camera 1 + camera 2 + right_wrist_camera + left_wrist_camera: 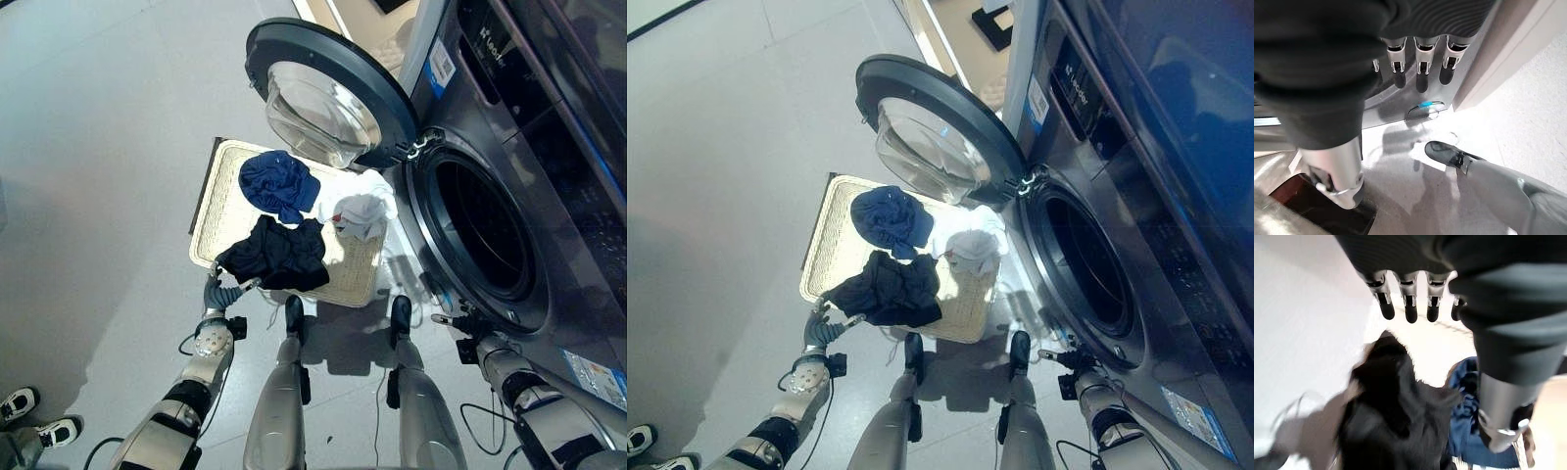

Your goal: Put the clothes into the washing machine.

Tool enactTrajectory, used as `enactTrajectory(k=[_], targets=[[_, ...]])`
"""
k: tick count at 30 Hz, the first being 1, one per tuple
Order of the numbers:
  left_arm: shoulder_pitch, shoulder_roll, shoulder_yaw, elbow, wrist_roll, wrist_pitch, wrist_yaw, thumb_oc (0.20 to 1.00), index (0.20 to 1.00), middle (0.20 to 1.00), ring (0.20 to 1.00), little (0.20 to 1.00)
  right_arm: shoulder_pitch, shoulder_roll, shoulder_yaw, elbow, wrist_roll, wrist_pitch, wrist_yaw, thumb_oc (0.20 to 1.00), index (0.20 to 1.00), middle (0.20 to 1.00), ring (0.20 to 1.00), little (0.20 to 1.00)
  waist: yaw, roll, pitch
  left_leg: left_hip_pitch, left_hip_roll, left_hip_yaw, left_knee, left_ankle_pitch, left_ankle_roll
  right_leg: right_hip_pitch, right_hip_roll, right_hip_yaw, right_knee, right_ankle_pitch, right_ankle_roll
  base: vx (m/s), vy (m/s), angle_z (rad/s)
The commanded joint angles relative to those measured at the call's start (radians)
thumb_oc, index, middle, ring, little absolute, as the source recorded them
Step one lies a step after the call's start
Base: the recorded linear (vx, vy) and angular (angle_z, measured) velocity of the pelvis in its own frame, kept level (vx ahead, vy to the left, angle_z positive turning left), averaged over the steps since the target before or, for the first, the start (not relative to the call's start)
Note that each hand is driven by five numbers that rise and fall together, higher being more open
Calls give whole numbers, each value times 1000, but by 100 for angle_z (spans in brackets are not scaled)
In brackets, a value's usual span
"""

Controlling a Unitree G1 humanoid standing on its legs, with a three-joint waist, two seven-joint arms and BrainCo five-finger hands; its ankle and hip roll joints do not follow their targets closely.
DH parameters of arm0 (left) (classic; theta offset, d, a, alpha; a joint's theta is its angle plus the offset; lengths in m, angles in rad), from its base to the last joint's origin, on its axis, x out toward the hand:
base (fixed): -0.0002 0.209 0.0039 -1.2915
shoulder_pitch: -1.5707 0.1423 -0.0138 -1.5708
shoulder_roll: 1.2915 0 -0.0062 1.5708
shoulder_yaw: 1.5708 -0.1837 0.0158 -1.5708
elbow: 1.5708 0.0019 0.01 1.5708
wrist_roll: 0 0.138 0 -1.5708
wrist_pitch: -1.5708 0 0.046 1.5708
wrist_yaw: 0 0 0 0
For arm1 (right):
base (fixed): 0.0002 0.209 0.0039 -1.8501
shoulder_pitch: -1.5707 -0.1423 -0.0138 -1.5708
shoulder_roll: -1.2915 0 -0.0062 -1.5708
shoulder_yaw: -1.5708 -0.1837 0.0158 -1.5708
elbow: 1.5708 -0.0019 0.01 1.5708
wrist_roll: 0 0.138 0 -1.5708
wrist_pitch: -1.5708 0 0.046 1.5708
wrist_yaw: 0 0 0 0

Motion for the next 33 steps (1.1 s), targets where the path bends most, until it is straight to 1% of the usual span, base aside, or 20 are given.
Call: enactTrajectory(k=[1,2,3,6,8,9,13,16,19,20,24,29,33], targets=[[-56,65,-25,-41,183,-8,148,1000,1000,1000,1000,1000,24,-20,37,-51,23,-35,-25,1000,1000,1000,1000,1000,11,-80,-9,-98,-72,-46,135,-86,35,-132,-18,-2,142,-29,39,0,0,0],[-61,70,-30,-45,200,-5,160,1000,1000,1000,1000,1000,22,-22,38,-57,21,-34,-26,1000,1000,1000,1000,1000,9,-80,-9,-110,-73,-47,145,-87,35,-143,-17,-1,150,-31,39,-23,-7,8],[-89,96,-49,-61,276,1,215,1000,1000,1000,1000,1000,15,-41,44,-81,35,-38,-27,1000,1000,1000,1000,1000,5,-81,-9,-165,-79,-50,183,-92,35,-194,-15,-3,181,-37,39,-15,4,15],[-133,127,-94,-75,427,31,291,1000,1000,1000,1000,1000,1,-57,49,-95,42,-53,-27,1000,1000,1000,1000,1000,2,-80,-9,-247,-90,-56,244,-100,36,-266,-12,-1,232,-45,39,-6,-2,14],[-167,152,-127,-76,507,59,312,1000,1000,1000,1000,1000,-12,-65,54,-108,46,-54,-25,1000,1000,1000,1000,1000,2,-80,-9,-295,-96,-64,283,-107,38,-308,-8,3,265,-50,38,9,-12,9],[-187,165,-142,-76,522,71,314,1000,1000,1000,1000,1000,-18,-70,57,-116,48,-54,-22,1000,1000,1000,1000,1000,0,-81,-9,-317,-98,-67,296,-109,38,-329,-5,5,279,-52,38,10,-15,11],[-241,208,-185,-54,580,79,324,1000,1000,1000,1000,1000,-35,-80,71,-138,54,-58,-18,1000,1000,1000,1000,1000,-7,-83,-9,-367,-99,-68,318,-112,39,-379,4,5,301,-55,38,2,-6,4],[-285,234,-227,-31,599,87,306,1000,1000,1000,1000,1000,-47,-84,82,-155,56,-59,-20,1000,1000,1000,1000,1000,-11,-83,-9,-404,-98,-73,343,-119,39,-417,11,10,326,-61,37,0,0,0],[-328,253,-270,-4,588,103,235,1000,1000,1000,1000,1000,-58,-90,92,-164,56,-62,-18,1000,1000,1000,1000,1000,-20,-84,-9,-431,-95,-76,354,-118,37,-448,17,14,339,-61,37,0,0,0],[-351,257,-292,17,569,122,175,1000,1000,1000,1000,1000,-75,-98,95,-160,55,-61,-14,1000,1000,1000,1000,1000,-25,-83,-9,-444,-95,-75,356,-118,36,-460,18,14,337,-58,37,0,0,0],[-357,257,-319,46,550,137,144,1000,1000,1000,1000,1000,-95,-110,103,-161,58,-59,-11,1000,1000,1000,1000,1000,-33,-81,-9,-467,-93,-77,363,-114,33,-484,23,19,337,-51,36,8,21,-1],[-391,256,-333,87,523,141,150,1000,1000,1000,1000,1000,-117,-120,118,-155,61,-66,-11,1000,1000,1000,1000,1000,-42,-82,-9,-491,-91,-73,367,-110,28,-508,28,26,339,-49,34,5,36,-2],[-422,261,-339,113,497,179,123,1000,1000,1000,1000,1000,-135,-124,124,-157,65,-64,-10,1000,1000,1000,1000,1000,-45,-86,-9,-511,-94,-76,376,-109,26,-526,31,29,347,-47,35,0,0,0]])
